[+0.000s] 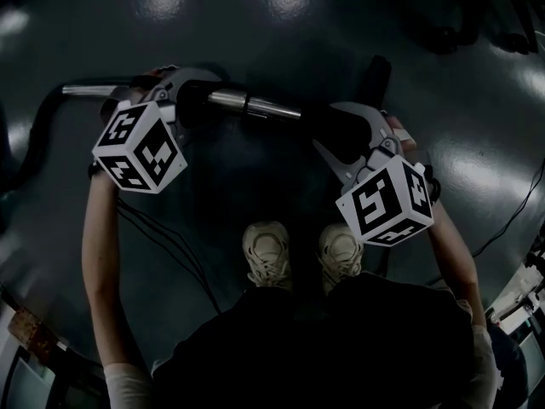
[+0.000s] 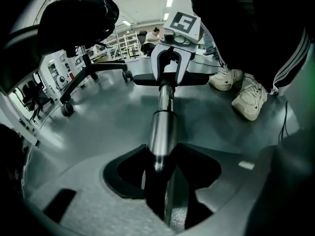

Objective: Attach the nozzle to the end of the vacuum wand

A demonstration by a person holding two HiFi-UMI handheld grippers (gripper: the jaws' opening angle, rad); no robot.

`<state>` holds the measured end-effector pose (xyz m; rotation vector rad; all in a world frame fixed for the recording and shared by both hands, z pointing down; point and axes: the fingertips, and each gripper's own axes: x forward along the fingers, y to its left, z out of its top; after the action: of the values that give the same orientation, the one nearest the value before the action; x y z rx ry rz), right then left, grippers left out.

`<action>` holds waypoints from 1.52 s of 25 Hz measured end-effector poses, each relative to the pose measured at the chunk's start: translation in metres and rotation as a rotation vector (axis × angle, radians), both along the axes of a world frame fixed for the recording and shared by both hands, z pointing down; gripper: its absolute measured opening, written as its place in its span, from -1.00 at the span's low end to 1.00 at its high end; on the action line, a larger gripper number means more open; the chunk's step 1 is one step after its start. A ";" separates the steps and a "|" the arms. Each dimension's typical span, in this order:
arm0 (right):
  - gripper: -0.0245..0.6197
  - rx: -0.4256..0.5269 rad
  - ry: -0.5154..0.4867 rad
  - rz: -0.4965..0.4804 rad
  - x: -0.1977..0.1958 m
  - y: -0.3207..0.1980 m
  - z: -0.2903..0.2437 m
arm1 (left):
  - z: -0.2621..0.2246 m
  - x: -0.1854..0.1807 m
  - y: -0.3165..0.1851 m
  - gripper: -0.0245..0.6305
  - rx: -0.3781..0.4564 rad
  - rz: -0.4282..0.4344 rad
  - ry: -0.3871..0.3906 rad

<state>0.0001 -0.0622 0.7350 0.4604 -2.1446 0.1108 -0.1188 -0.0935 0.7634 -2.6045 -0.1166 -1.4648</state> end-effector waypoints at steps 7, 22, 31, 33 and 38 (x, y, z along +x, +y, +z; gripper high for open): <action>-0.38 0.018 0.067 -0.089 -0.033 0.008 0.007 | 0.009 0.011 0.011 -0.28 -0.002 0.035 -0.011; -0.69 -0.059 -0.383 0.256 -0.013 -0.031 -0.047 | -0.097 0.042 -0.021 -0.85 0.052 -0.420 0.603; -0.90 0.127 -0.815 0.753 0.041 -0.100 -0.134 | -0.175 0.013 -0.058 -0.92 0.154 -1.228 1.261; -0.90 0.139 -0.814 0.737 0.039 -0.094 -0.137 | -0.174 0.020 -0.057 -0.92 0.162 -1.219 1.242; -0.90 0.144 -0.830 0.764 0.050 -0.090 -0.135 | -0.171 0.027 -0.055 -0.92 0.194 -1.221 1.214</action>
<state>0.0506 -0.1518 0.6004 1.5114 -2.6397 0.6754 -0.0915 -0.1487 0.5920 -2.8508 1.7798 0.3524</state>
